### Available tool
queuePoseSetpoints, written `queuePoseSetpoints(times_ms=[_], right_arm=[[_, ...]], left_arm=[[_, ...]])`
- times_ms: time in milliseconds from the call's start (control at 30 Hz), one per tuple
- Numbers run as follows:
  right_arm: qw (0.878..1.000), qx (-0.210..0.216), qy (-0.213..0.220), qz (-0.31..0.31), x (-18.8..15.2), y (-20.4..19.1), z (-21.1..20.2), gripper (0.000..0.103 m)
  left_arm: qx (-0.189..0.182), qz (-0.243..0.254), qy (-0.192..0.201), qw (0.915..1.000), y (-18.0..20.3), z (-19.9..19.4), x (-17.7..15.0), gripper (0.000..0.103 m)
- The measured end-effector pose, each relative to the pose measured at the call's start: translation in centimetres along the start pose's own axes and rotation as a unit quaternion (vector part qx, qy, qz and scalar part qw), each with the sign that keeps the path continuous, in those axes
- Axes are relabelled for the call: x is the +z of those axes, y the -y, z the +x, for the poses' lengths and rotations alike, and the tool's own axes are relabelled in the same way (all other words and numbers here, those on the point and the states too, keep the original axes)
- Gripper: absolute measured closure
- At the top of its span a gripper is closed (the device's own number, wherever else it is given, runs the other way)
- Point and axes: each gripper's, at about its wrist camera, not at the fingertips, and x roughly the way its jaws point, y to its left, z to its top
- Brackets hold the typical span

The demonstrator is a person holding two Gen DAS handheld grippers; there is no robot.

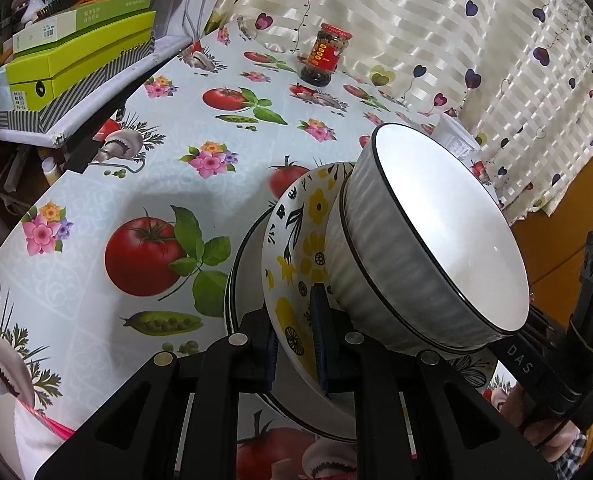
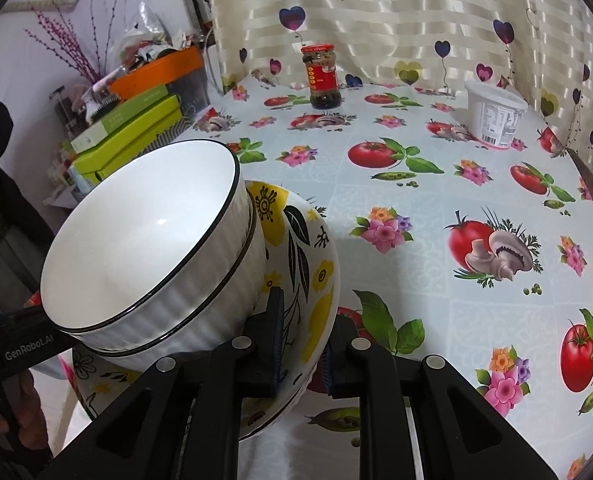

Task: Organize plates and bowls
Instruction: 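Lower the floral plate onto the white plates and open both grippers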

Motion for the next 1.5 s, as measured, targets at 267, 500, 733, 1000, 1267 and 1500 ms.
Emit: queuePoseSetpoints(times_ms=[267, 500, 733, 1000, 1267, 1500], right_arm=[[1.0, -0.001, 0.0, -0.001, 0.0, -0.1, 0.0, 0.087], [1.0, -0.002, 0.004, -0.009, -0.1, -0.1, -0.1, 0.084], [1.0, -0.014, 0.009, -0.011, -0.2, 0.1, -0.4, 0.074], [0.999, -0.016, 0.019, 0.027, -0.8, 2.1, -0.8, 0.04], [0.999, -0.029, 0.037, 0.013, -1.4, 1.3, -1.7, 0.038], [0.998, -0.037, 0.052, -0.001, -2.1, 0.7, -3.2, 0.036]], left_arm=[[0.001, 0.003, 0.001, 1.0, 0.0, 0.0, 0.1, 0.089], [0.013, 0.016, 0.014, 0.9997, 0.3, -0.2, 0.0, 0.089], [0.014, 0.022, 0.026, 0.9993, 0.0, -0.3, -0.2, 0.085], [0.032, 0.033, 0.046, 0.9979, 0.2, -0.5, -0.6, 0.081], [0.049, 0.036, 0.071, 0.9957, 0.3, -1.4, -1.0, 0.078], [0.062, 0.044, 0.091, 0.993, 0.4, -3.2, -1.6, 0.078]])
